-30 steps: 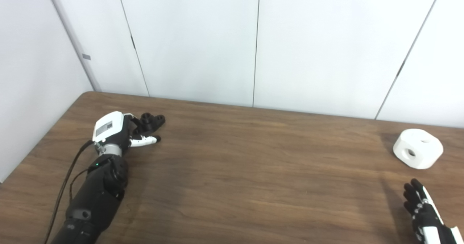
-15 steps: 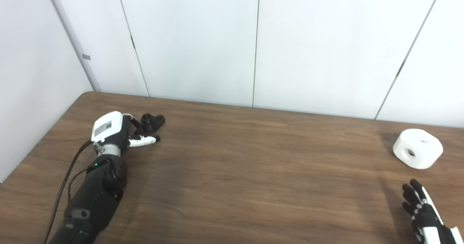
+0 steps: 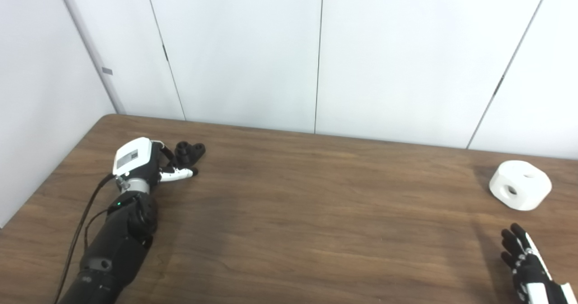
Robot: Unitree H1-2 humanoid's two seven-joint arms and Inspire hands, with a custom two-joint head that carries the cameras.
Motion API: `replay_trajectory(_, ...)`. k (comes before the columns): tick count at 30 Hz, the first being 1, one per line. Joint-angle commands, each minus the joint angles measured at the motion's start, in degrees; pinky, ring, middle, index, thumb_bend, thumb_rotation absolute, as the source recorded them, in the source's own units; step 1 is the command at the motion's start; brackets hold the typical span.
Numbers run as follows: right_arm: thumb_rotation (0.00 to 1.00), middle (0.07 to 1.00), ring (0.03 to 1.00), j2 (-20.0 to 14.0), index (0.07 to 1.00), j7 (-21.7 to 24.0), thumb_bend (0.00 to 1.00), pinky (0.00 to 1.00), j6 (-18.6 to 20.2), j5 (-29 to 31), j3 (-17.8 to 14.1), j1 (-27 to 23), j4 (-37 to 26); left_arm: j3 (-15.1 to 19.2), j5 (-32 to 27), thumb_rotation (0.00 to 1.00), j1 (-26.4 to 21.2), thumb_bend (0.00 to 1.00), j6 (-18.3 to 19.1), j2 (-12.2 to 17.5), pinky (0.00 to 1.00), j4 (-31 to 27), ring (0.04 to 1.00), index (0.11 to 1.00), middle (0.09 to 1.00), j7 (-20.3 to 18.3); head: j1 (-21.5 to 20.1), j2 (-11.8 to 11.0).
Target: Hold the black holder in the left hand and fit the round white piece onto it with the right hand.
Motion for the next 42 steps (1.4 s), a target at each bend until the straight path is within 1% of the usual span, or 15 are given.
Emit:
replay_trajectory(1, 0.97, 0.947, 0.965, 0.69, 0.958, -0.54, 0.64, 0.97, -0.51, -0.29, 0.34, 1.87, 0.55, 0.33, 0.55, 0.3, -2.52, 0.77, 0.31, 1.53, 0.98, -0.82, 0.916, 0.595, 0.811, 1.86, 0.08, 0.0)
replay_trajectory(10, 0.96, 0.94, 0.958, 0.67, 0.951, -0.55, 0.64, 0.94, -0.67, 0.01, 0.25, 1.81, 0.59, 0.2, 0.57, 0.25, -2.42, 0.75, 1.23, 1.17, 0.98, -0.98, 0.916, 0.573, 0.813, 1.89, -0.02, 0.17)
replay_trajectory(12, 0.96, 0.94, 0.957, 0.6, 0.952, -0.6, 0.64, 0.94, -0.73, -0.24, 0.26, 1.82, 0.71, 0.35, 0.31, 0.24, -2.4, 0.75, 1.15, 1.03, 0.98, -0.98, 0.918, 0.556, 0.814, 2.06, 0.01, 0.12)
replay_trajectory(13, 0.96, 0.943, 0.96, 0.53, 0.955, -0.6, 0.64, 0.94, -0.81, -0.39, 0.28, 1.82, 0.79, 0.39, 0.21, 0.13, -2.45, 0.6, 0.95, 1.0, 0.98, -0.75, 0.92, 0.511, 0.815, 2.22, 0.01, 0.12)
replay_trajectory(14, 0.96, 0.944, 0.961, 0.53, 0.956, -0.6, 0.64, 0.94, -0.76, -0.43, 0.3, 1.83, 0.73, 0.4, 0.11, 0.1, -2.46, 0.54, 0.79, 0.99, 0.98, -0.65, 0.919, 0.495, 0.814, 2.27, 0.01, 0.12)
replay_trajectory(16, 0.96, 0.943, 0.96, 0.48, 0.957, -0.56, 0.63, 0.95, -0.79, -0.48, 0.34, 1.84, 0.63, 0.55, -0.25, 0.08, -2.45, 0.53, 0.15, 0.93, 0.98, -0.39, 0.917, 0.49, 0.809, 2.68, 0.01, 0.12)
replay_trajectory(18, 0.96, 0.938, 0.957, 0.52, 0.952, -0.63, 0.63, 0.94, -1.34, -0.58, 0.3, 1.74, 0.89, 0.9, -1.02, 0.07, -2.36, 0.52, -0.87, 0.75, 0.98, 0.01, 0.913, 0.486, 0.8, 3.52, -0.2, 0.08)
replay_trajectory(21, 0.96, 0.935, 0.961, 0.59, 0.948, -0.7, 0.63, 0.97, -1.57, -0.69, 0.29, 1.67, 1.06, 1.17, -1.83, 0.06, -2.04, 0.52, -1.49, 0.46, 0.97, -0.31, 0.9, 0.483, 0.782, 4.44, -0.2, 0.08)
replay_trajectory(24, 0.96, 0.935, 0.961, 0.53, 0.945, -0.55, 0.62, 0.96, -1.8, -0.62, 0.33, 1.75, 0.97, 1.36, -2.5, 0.06, -1.85, 0.52, -1.77, 0.41, 0.96, -0.64, 0.893, 0.483, 0.768, 4.43, -0.2, 0.08)
replay_trajectory(27, 0.96, 0.936, 0.961, 0.61, 0.948, -0.55, 0.64, 0.96, -1.03, -0.45, 0.29, 1.91, 0.7, 1.47, -2.94, 0.05, -1.61, 0.52, -2.21, 0.42, 0.95, -0.83, 0.887, 0.483, 0.762, 4.53, -0.29, 0.16)
replay_trajectory(32, 0.96, 0.936, 0.958, 0.63, 0.95, -0.77, 0.64, 0.95, -1.32, -1.21, 0.33, 2.01, 0.59, 1.38, -3.66, 0.05, -1.3, 0.52, -2.64, 0.43, 0.94, -0.96, 0.877, 0.484, 0.755, 4.84, -0.31, 0.22)
replay_trajectory(34, 0.96, 0.935, 0.958, 0.65, 0.947, -0.79, 0.63, 0.97, -1.62, -1.31, 0.32, 1.97, 0.67, 1.17, -3.63, 0.05, -1.24, 0.52, -2.58, 0.47, 0.94, -0.94, 0.873, 0.485, 0.753, 4.86, -0.31, 0.22)
replay_trajectory(38, 0.96, 0.933, 0.96, 0.76, 0.944, -0.67, 0.64, 0.99, -1.15, -1.08, 0.39, 1.97, 0.43, 1.53, -4.46, 0.05, -0.71, 0.52, -3.51, 0.24, 0.92, -1.46, 0.87, 0.485, 0.748, 5.19, -0.49, 0.29)
replay_trajectory(42, 0.97, 0.933, 0.961, 0.85, 0.947, -0.81, 0.65, 0.98, -1.25, -1.58, 0.57, 1.94, 0.37, 1.91, -5.36, 0.05, 0.12, 0.52, -4.65, 0.12, 0.92, -2.56, 0.877, 0.485, 0.754, 4.91, -0.68, 0.4)
